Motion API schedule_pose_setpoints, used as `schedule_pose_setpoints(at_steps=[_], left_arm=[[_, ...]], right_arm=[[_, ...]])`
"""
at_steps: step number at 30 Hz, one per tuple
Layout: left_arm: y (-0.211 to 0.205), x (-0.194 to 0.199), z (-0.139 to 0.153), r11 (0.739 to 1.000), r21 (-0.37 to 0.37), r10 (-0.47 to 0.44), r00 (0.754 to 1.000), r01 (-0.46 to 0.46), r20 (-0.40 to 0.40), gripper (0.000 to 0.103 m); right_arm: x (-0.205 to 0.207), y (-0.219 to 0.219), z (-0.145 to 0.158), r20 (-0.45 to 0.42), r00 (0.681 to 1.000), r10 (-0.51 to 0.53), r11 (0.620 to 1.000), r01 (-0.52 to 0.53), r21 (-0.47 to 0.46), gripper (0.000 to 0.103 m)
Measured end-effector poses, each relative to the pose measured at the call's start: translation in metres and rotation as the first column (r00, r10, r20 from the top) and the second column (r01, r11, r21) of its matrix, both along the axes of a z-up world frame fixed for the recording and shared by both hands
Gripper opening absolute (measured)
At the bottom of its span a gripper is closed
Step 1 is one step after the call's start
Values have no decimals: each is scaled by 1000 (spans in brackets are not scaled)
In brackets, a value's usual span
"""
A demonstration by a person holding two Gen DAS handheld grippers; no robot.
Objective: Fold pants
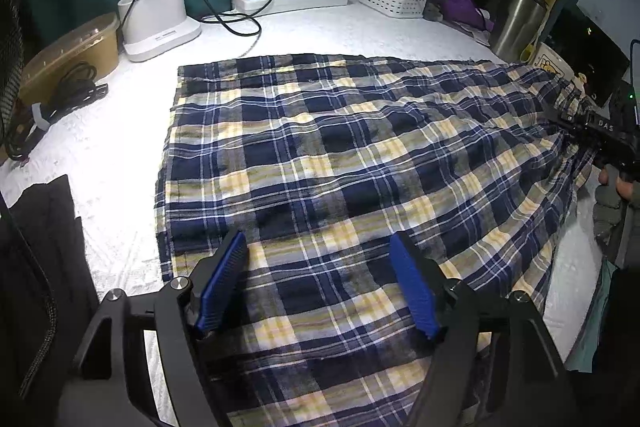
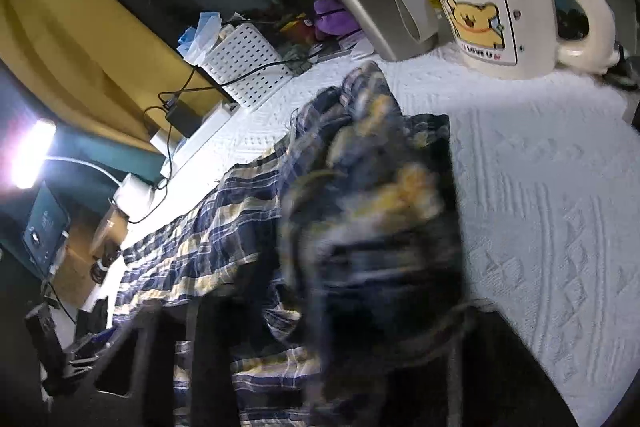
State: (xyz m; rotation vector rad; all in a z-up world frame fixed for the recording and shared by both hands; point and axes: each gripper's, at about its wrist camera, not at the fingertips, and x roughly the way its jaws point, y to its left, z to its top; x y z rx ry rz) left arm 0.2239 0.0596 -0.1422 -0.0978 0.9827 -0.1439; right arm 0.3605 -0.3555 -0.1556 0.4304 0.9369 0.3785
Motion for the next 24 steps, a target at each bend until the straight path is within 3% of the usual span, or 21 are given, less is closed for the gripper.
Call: schedule_pose_setpoints(at_steps=[5, 24], left_arm=[[5, -5, 3, 1000, -3, 8, 1000, -7, 7, 74], [-2, -2, 22, 996, -38, -76, 993, 80, 89, 74]], right_arm=[[-6, -3, 6, 22, 1000, -1, 1000, 1, 22, 19], [-38, 39, 67, 156, 986, 63, 991, -43, -129, 18]])
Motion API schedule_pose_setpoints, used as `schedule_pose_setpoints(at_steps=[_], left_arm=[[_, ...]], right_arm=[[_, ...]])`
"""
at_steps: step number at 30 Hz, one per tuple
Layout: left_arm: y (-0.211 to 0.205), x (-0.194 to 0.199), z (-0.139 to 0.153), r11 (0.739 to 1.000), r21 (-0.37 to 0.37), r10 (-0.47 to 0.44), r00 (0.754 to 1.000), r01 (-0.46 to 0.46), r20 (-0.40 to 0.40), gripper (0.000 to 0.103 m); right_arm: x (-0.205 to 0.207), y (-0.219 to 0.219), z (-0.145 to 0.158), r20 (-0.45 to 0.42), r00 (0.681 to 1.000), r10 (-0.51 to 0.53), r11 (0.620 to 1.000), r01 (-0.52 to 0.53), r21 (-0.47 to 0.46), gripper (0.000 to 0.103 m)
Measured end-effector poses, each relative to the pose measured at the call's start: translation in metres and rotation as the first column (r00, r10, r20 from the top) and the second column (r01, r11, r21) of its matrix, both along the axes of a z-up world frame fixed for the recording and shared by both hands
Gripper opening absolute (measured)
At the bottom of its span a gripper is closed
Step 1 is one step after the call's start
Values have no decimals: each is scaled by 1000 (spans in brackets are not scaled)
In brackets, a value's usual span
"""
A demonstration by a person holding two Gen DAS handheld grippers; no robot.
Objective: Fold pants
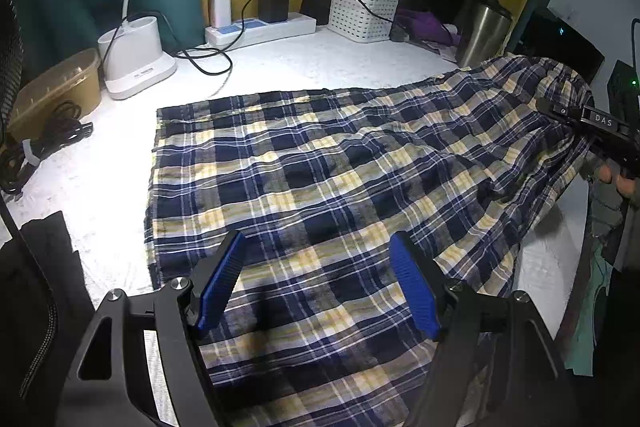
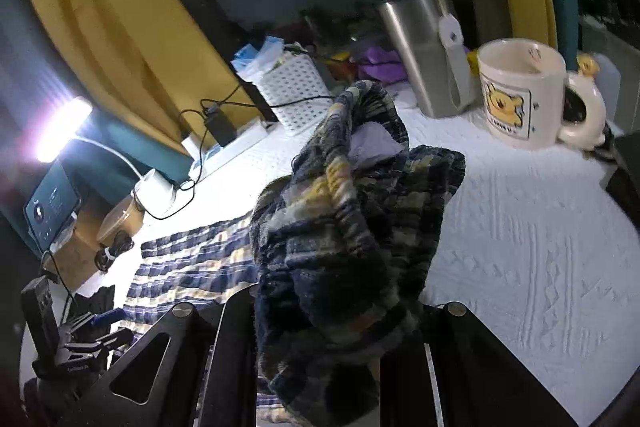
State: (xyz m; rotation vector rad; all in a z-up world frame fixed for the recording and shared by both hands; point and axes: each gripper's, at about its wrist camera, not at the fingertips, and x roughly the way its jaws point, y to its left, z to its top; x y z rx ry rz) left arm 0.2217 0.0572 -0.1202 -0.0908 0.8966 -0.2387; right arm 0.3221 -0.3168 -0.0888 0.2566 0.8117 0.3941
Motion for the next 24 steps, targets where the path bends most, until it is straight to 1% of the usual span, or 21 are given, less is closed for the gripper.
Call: schedule_pose_setpoints(at_steps=[6, 10, 13, 20, 24], left_arm=[[16, -3, 1, 1000, -9, 14, 1000, -14, 17, 74], [26, -5, 2, 1000, -6, 10, 1000, -10, 28, 74], [33, -5, 4, 1000, -17, 3, 999, -2, 39, 74], [55, -8, 14, 999, -34, 28, 996, -25, 83, 74], [66, -16, 21, 999, -31, 43, 994, -41, 101, 74]], right_arm=[[-8, 26, 18, 38, 999, 39, 998, -37, -41, 18], [-10, 43, 28, 53, 996, 72, 996, -69, -62, 18], [-12, 59, 34, 60, 993, 98, 992, -93, -80, 18], [-16, 101, 38, 62, 982, 177, 978, -168, -124, 17], [-19, 122, 34, 59, 974, 219, 970, -211, -120, 17]])
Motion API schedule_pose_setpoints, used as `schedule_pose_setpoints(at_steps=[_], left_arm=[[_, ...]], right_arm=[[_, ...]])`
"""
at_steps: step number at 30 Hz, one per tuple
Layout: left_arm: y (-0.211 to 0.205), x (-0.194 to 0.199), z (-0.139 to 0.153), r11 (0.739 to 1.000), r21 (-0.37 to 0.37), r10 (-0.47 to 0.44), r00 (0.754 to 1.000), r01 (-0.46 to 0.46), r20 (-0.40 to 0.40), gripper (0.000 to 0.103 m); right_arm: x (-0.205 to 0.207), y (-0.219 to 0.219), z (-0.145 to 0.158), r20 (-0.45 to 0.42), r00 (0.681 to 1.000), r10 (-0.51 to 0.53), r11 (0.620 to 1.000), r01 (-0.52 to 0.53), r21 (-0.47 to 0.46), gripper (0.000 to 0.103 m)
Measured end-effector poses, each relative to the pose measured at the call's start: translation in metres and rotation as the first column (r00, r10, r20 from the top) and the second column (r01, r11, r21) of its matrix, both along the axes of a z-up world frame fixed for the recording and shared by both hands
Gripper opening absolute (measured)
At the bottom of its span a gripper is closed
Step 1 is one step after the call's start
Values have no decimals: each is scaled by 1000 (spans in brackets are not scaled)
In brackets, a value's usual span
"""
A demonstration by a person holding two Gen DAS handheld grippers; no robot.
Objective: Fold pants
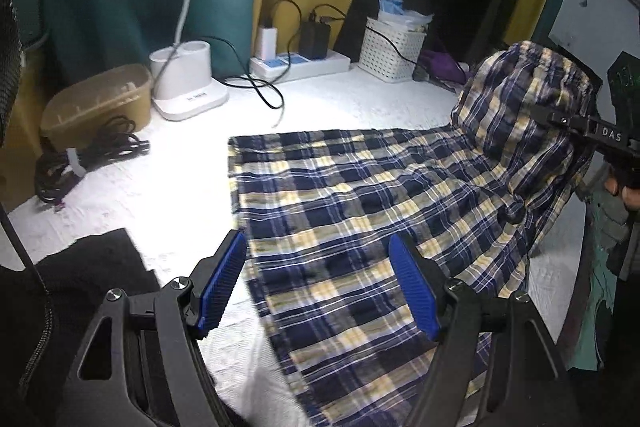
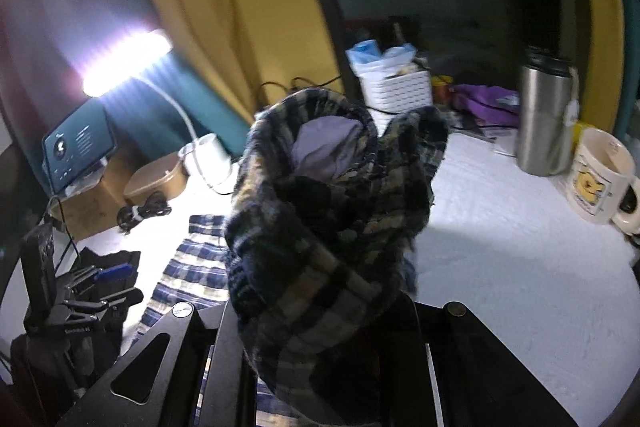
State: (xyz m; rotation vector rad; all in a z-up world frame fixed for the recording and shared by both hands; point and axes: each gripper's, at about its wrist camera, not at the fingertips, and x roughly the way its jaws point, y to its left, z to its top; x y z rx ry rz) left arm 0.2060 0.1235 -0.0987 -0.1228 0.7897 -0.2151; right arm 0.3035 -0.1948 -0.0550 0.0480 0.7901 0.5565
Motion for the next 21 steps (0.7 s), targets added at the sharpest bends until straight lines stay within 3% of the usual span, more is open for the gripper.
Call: schedule_pose_setpoints(at_steps=[9, 21], left_arm=[[23, -14, -8, 998, -34, 52, 999, -52, 10, 74], [49, -35, -18, 993, -42, 109, 994, -108, 4, 74]], right_arm=[[-3, 56, -15, -40, 993, 116, 992, -117, -48, 16], [-10, 127, -67, -146, 968, 206, 969, -223, -107, 16]])
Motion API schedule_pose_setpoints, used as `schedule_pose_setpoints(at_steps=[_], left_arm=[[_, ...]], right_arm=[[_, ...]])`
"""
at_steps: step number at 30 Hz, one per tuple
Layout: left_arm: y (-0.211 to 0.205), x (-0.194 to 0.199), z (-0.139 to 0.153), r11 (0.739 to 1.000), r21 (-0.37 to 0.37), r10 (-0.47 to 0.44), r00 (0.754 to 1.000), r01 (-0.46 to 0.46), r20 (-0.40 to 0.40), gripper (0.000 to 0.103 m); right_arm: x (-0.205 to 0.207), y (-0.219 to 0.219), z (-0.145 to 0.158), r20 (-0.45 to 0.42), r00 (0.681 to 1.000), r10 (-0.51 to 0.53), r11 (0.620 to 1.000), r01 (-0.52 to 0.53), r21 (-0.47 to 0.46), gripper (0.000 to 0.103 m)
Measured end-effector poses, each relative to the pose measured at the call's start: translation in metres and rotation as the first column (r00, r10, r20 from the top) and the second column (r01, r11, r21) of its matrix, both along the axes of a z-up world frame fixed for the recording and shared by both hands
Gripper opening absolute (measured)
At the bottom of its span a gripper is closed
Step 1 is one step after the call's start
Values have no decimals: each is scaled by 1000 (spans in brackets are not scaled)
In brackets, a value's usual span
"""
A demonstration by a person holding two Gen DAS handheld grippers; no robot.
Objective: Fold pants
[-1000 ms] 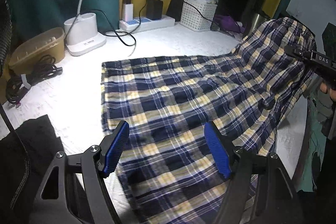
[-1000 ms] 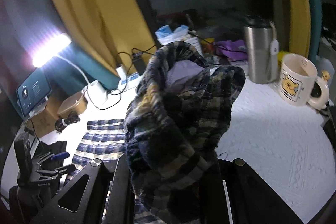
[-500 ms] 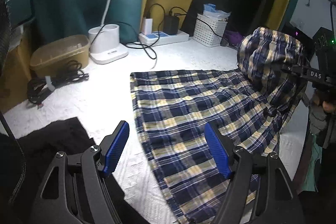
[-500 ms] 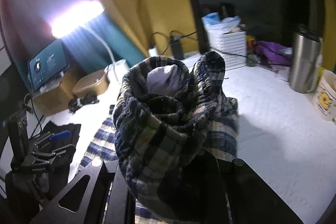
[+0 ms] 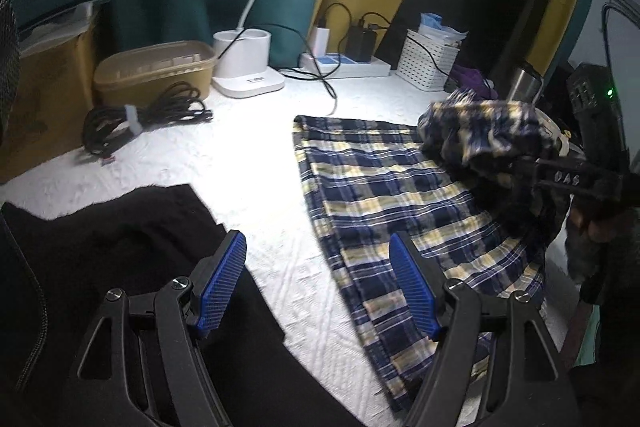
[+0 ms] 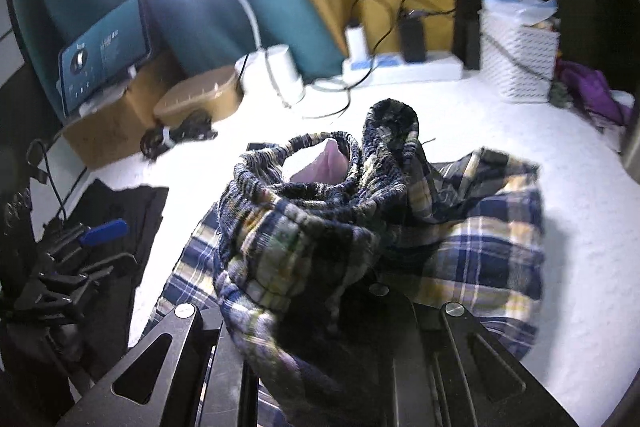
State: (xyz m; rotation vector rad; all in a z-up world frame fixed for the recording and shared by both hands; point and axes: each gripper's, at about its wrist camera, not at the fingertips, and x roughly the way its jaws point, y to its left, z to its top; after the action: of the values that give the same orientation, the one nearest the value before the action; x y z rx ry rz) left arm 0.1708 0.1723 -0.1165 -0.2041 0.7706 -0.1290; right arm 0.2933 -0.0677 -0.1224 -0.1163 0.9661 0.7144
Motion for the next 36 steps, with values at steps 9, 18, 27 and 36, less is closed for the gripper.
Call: schedule_pose_setpoints(at_steps=[9, 18, 27, 36], left_arm=[[10, -8, -11, 1000, -20, 20, 999, -20, -26, 74], [15, -16, 1, 999, -5, 49, 999, -49, -5, 74], [13, -22, 19, 996, 33, 83, 996, -84, 18, 74], [-16, -13, 33, 996, 79, 50, 999, -52, 20, 74]], right_arm=[[-14, 38, -16, -31, 998, 48, 998, -49, -30, 16], [-24, 51, -14, -1, 999, 51, 998, -51, -48, 16], [-45, 53, 0, 17, 988, 152, 988, -152, 35, 100], [-38, -6, 23, 50, 996, 69, 990, -74, 123, 100]])
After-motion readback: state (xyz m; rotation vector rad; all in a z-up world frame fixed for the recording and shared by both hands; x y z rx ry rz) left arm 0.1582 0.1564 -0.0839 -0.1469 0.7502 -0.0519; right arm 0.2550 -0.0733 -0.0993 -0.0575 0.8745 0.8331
